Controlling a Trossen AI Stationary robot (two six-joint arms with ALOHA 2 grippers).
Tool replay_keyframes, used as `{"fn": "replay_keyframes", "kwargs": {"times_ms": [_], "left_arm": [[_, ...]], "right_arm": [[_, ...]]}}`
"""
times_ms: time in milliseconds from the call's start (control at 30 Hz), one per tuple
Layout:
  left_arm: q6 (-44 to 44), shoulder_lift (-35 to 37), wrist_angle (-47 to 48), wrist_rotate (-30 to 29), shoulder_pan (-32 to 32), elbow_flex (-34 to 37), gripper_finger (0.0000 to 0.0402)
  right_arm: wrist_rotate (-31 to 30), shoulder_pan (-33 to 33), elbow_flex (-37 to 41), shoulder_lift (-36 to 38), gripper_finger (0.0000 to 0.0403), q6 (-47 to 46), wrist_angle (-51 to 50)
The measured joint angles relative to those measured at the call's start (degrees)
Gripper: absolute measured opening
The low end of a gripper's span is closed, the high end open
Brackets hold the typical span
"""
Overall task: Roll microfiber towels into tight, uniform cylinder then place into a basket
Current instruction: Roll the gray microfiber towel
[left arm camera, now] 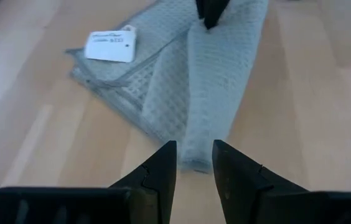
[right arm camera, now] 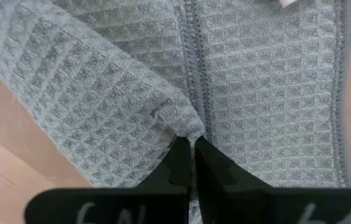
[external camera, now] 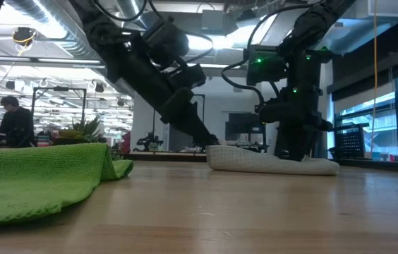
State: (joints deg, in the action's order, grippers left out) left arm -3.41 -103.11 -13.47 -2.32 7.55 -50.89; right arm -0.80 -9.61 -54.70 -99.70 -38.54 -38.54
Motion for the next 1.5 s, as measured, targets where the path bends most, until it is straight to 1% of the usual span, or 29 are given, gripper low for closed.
{"fn": "replay_keyframes", "kwargs": {"times_ms": [167, 267, 500, 600, 700, 767, 867, 967, 1133, 1267, 1333, 1500], "left_arm": [[-0.1, -2.8, -1.7, 0.4, 0.0, 0.0, 0.0099], [1.3, -4.1, -1.6, 0.3, 0.1, 0.0, 0.0099], [2.5, -4.5, -1.5, 0.3, -0.1, 0.0, 0.0096], [5.4, -4.5, -0.9, 0.3, -0.1, 0.0, 0.0073], [9.5, -4.4, 0.6, 0.5, -0.1, 0.0, 0.0029], [12.2, -3.7, 2.6, 0.9, -0.2, 0.0, 0.0011], [16.4, -1.8, 6.6, 1.6, -0.8, 0.0, 0.001], [16.8, 1.0, 9.5, 1.8, -2.2, 0.0, 0.0006], [16.9, 7.0, 14.3, 1.8, -4.5, 0.1, 0.0004], [17.9, 9.5, 14.9, 1.8, -5.7, 0.0, 0.0003], [18.3, 9.6, 14.3, 1.8, -6.2, -0.1, 0.0003], [18.5, 8.6, 13.8, 1.8, -6.1, -1.0, 0.0002]], "right_arm": [[0.8, 0.0, 0.0, -0.1, 0.0008, -0.2, 1.4], [1.0, 0.0, 0.0, -0.1, 0.0008, -0.2, 1.7], [1.0, 0.0, 0.0, -0.1, 0.0008, -0.2, 1.7], [1.0, 0.0, 0.0, -0.1, 0.0008, 0.1, 1.7], [1.1, 0.0, 0.0, -0.1, 0.0008, 1.4, 2.1], [1.2, 0.1, 0.0, -0.1, 0.0008, 2.6, 2.7], [1.4, 0.1, 0.0, -0.2, 0.0008, 4.6, 3.9], [1.4, 0.5, 0.0, -0.2, 0.0008, 7.6, 5.6], [3.1, 1.8, 0.0, -0.3, 0.0008, 13.7, 9.9], [4.5, 3.5, 0.2, -0.3, 0.0008, 17.9, 12.4], [5.5, 4.3, 0.2, -0.4, 0.0008, 19.6, 13.2], [5.6, 6.3, 0.2, -0.4, 0.0008, 19.8, 13.8]]}}
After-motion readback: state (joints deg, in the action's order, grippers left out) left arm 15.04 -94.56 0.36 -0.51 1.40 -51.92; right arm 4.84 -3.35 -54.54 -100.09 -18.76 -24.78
